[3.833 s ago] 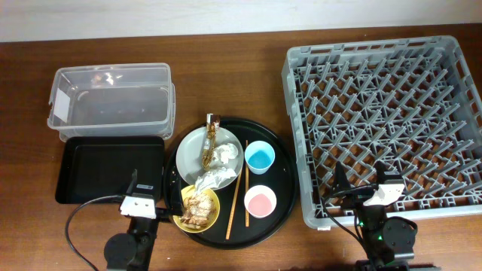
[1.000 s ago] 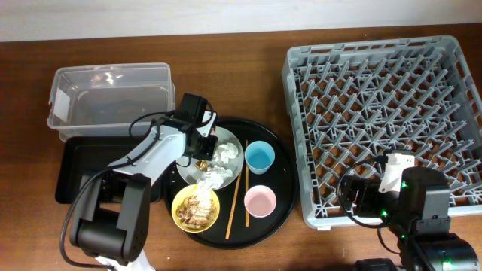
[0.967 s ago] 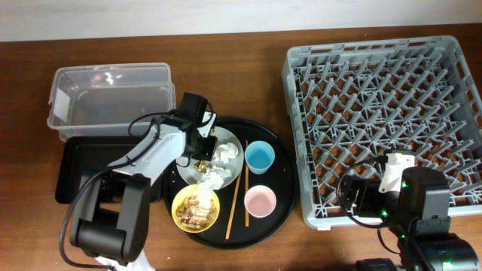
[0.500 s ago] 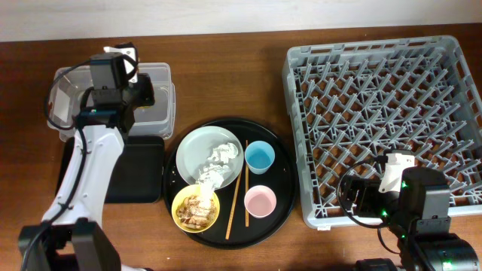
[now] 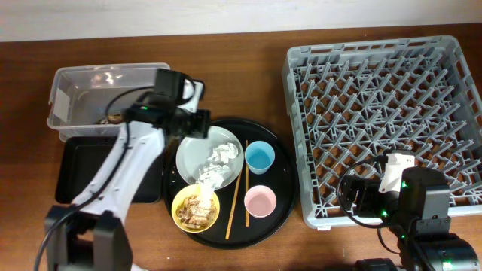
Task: Sort waste into correct bins and load items into the dishwasher rack
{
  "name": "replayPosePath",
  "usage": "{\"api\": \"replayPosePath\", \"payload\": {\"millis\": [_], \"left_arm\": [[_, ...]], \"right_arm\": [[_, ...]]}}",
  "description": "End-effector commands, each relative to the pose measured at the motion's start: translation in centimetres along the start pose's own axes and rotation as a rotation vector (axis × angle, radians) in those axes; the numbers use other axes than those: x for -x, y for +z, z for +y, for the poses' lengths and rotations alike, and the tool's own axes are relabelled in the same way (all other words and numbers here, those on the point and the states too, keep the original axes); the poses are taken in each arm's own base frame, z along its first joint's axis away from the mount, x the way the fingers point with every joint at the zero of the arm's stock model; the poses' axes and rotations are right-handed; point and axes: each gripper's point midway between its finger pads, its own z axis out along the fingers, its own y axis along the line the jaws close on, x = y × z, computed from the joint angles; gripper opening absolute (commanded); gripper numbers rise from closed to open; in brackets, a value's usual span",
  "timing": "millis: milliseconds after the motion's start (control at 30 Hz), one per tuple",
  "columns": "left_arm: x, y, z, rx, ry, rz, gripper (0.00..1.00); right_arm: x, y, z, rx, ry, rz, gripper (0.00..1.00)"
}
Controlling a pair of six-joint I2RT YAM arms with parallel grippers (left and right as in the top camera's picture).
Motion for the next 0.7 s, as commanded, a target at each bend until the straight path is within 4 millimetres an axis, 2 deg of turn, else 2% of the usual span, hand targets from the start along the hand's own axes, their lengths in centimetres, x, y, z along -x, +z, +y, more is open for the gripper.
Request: {"api": "replayPosePath", "payload": {"millis": [0, 133, 167, 200, 267, 300, 400, 467, 533, 600, 667], "left_arm": [[-3.0, 4.2, -3.5, -0.055, 0.07, 0.139, 0.62], [-6.7, 8.5, -4.8, -0.063, 0.101, 0.284, 0.61], [-7.7, 9.2, -4.8, -0.06, 0.101, 0.322, 0.38], [-7.8, 9.3, -4.7, -0.057, 0.099, 0.329, 0.17], [-6.5, 8.6, -4.1, -0.038, 0.092, 0.297, 0.0], [-5.3, 7.6, -3.6, -0.021, 0.084, 0.274, 0.0], [0.7, 1.3, 0.2, 0.084, 0.028, 0.106, 0.0], [4.8, -4.4, 4.4, 0.192, -0.038, -0.069, 0.0], [6.3, -7.5, 8.4, 0.289, -0.103, -0.169, 0.05], [6.9, -8.6, 12.6, 0.35, -0.175, -0.222, 0.09], [7.0, -8.5, 16.2, 0.389, -0.235, -0.244, 0.2]], "right_arm": [[0.7, -0.5, 0.1, 0.002, 0.01, -0.022, 0.99], [0.7, -0.5, 0.1, 0.002, 0.01, -0.022, 0.99], [0.7, -0.5, 0.1, 0.002, 0.01, -0.022, 0.99], [0.7, -0.5, 0.1, 0.002, 0.01, -0.022, 0.99], [0.7, -0.5, 0.1, 0.002, 0.01, -0.022, 0.99], [0.7, -0.5, 0.1, 0.002, 0.01, -0.022, 0.99], [0.7, -0.5, 0.1, 0.002, 0.01, -0.022, 0.99], [0.7, -0.5, 0.1, 0.002, 0.01, -0.022, 0.99], [0.7, -0.5, 0.1, 0.002, 0.01, -0.022, 0.99], [0.7, -0.5, 0.1, 0.002, 0.01, -0.022, 0.99], [0.7, -0.5, 0.1, 0.002, 0.01, -0.022, 0.99]]}}
